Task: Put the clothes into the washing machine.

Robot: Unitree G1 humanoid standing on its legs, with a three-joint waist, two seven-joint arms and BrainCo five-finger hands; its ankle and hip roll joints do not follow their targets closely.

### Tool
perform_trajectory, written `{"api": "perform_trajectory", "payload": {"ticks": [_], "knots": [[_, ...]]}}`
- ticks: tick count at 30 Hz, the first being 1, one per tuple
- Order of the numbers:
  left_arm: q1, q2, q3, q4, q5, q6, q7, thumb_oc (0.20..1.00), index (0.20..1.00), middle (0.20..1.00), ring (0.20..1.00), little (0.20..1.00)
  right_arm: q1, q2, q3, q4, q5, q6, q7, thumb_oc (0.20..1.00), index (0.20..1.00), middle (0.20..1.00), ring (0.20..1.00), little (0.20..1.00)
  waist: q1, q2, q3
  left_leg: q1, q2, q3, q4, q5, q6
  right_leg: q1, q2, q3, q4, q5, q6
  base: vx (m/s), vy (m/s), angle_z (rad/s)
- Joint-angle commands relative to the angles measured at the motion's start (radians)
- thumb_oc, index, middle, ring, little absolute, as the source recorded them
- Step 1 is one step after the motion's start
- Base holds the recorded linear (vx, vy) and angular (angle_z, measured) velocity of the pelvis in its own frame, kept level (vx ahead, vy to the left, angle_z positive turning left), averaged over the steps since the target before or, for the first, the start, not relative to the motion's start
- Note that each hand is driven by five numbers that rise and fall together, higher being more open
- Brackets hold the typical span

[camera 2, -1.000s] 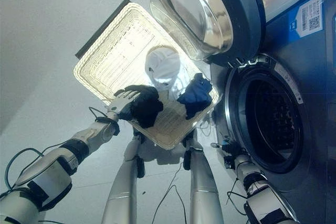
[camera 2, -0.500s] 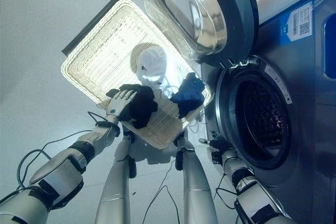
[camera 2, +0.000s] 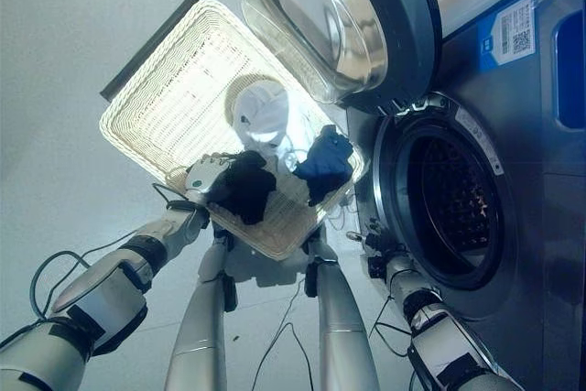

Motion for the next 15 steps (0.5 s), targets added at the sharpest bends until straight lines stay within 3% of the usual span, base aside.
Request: {"api": "perform_trajectory", "payload": {"ticks": [1, 4, 7, 8, 10, 12, 15], "knots": [[0.055, -0.021, 0.081, 0.076, -0.121, 0.0, -0.024, 0.2, 0.2, 0.2, 0.2, 0.2, 0.021, -0.036, -0.024, -0.056, 0.166, -0.117, 0.068, 1.0, 1.0, 1.0, 1.0, 1.0, 0.019, 0.001, -0.018, -0.037, -0.074, -0.035, 0.097, -0.079, 0.0, 0.001, 0.045, 0.012, -0.165, 0.196, 0.098, 0.0, 0.0, 0.0], [0.068, -0.015, 0.132, 0.053, -0.255, -0.061, 0.008, 0.2, 0.2, 0.2, 0.2, 0.2, 0.024, -0.031, -0.045, -0.13, 0.267, -0.175, 0.098, 1.0, 1.0, 1.0, 1.0, 1.0, 0.02, 0.005, -0.018, -0.035, -0.074, -0.036, 0.093, -0.074, -0.004, 0.001, 0.044, 0.011, -0.163, 0.193, 0.098, 0.0, 0.0, 0.0], [0.088, -0.01, 0.198, -0.003, -0.394, -0.115, 0.004, 0.2, 0.2, 0.2, 0.2, 0.2, 0.032, -0.033, -0.067, -0.207, 0.324, -0.201, 0.099, 1.0, 1.0, 1.0, 1.0, 1.0, 0.021, 0.013, -0.018, -0.034, -0.075, -0.037, 0.091, -0.072, -0.007, -0.003, 0.041, 0.012, -0.158, 0.189, 0.098, 0.0, 0.0, 0.0], [0.105, -0.001, 0.244, -0.056, -0.509, -0.173, -0.01, 0.2, 0.2, 0.2, 0.2, 0.2, 0.046, -0.036, -0.079, -0.274, 0.366, -0.213, 0.089, 1.0, 1.0, 1.0, 1.0, 1.0, 0.023, 0.018, -0.018, -0.031, -0.076, -0.037, 0.089, -0.071, -0.01, -0.001, 0.039, 0.013, -0.156, 0.185, 0.099, 0.0, 0.0, 0.0], [0.118, 0.002, 0.276, -0.101, -0.564, -0.199, -0.035, 0.2, 0.2, 0.2, 0.2, 0.2, 0.055, -0.038, -0.089, -0.321, 0.378, -0.212, 0.077, 1.0, 1.0, 1.0, 1.0, 1.0, 0.023, 0.022, -0.018, -0.031, -0.076, -0.037, 0.089, -0.072, -0.011, -0.001, 0.039, 0.014, -0.153, 0.183, 0.099, 0.0, 0.0, 0.0], [0.165, 0.005, 0.35, -0.259, -0.692, -0.273, -0.072, 0.2, 0.2, 0.2, 0.2, 0.2, 0.099, -0.035, -0.113, -0.491, 0.408, -0.23, 0.01, 1.0, 1.0, 1.0, 1.0, 1.0, 0.025, 0.031, -0.018, -0.031, -0.076, -0.037, 0.086, -0.074, -0.014, -0.006, 0.035, 0.014, -0.147, 0.176, 0.1, 0.0, 0.008, -0.02], [0.221, 0.005, 0.392, -0.405, -0.767, -0.346, -0.1, 0.2, 0.2, 0.2, 0.2, 0.2, 0.153, -0.025, -0.132, -0.637, 0.42, -0.269, -0.05, 1.0, 1.0, 1.0, 1.0, 1.0, 0.028, 0.039, -0.018, -0.031, -0.079, -0.039, 0.081, -0.075, -0.015, -0.007, 0.031, 0.012, -0.147, 0.173, 0.102, 0.0, 0.002, 0.01]]}}
